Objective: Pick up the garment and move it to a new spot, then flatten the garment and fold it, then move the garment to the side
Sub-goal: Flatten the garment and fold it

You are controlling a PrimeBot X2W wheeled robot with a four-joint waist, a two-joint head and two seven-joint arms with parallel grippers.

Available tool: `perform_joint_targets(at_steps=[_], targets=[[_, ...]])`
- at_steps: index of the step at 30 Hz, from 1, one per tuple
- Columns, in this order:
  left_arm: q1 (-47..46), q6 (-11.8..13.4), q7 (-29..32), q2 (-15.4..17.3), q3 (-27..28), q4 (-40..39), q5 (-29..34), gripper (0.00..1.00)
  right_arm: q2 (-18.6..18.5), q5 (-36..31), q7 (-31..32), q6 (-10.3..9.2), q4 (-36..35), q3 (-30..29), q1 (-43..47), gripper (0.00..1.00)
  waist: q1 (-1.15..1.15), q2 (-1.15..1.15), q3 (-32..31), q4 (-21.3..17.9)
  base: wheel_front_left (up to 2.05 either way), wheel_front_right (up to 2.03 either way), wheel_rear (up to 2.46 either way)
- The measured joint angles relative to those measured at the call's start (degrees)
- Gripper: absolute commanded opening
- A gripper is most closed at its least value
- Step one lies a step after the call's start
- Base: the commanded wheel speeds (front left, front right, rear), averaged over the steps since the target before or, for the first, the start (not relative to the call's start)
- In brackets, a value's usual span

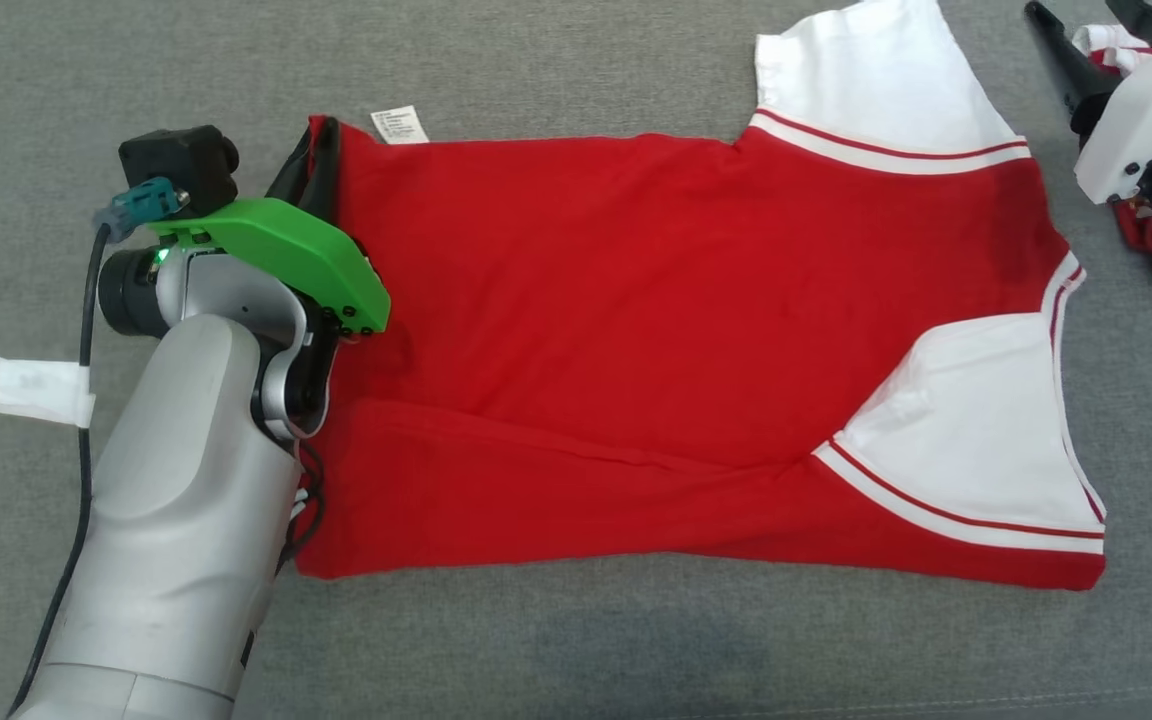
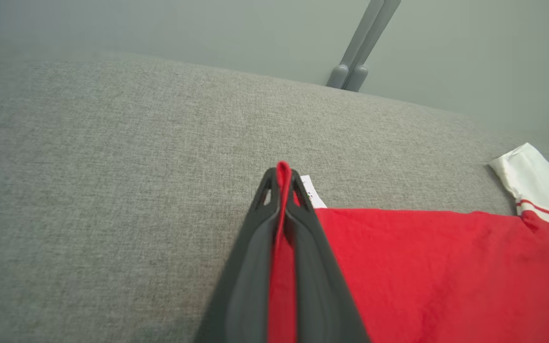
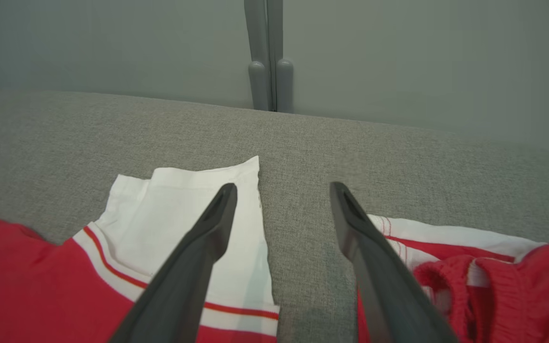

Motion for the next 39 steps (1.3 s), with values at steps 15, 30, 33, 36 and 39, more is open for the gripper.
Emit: perform_joint_targets(at_steps=[15,30,33,36,39], targets=[[2.04,-2.45,-4.93,-0.77,-3.78,-3.85,-2.16,0.0,0.14,1.27,3.09,-1.97,6.76,-1.53,-4.5,1.0,0.0,0.0,2.79,8.98,0.0,0.0,0.0],[2.03,-2.52,-6.81,-0.81,-7.3,-3.89,-3.04,0.0,0.13,0.2,3.55,-3.0,12.39,-1.21,-8.03,1.0,0.0,0.0,6.23,11.19,0.0,0.0,0.0],[2.03,-2.52,-7.19,-0.81,-8.03,-3.92,-4.05,0.0,0.11,0.08,3.55,-3.03,13.35,-1.21,-8.53,1.0,0.0,0.0,6.38,11.37,0.0,0.0,0.0],[2.03,-2.52,-7.34,-0.81,-8.82,-3.92,-4.81,0.0,0.18,0.09,3.55,-3.01,14.24,-1.22,-8.6,0.87,0.0,0.0,6.51,11.56,0.0,0.0,0.0],[2.03,-2.5,-7.35,-0.81,-9.14,-3.88,-5.26,0.0,0.33,0.09,3.55,-2.94,14.86,-1.19,-9.24,0.37,0.0,0.0,6.61,11.72,0.0,0.0,0.0]])
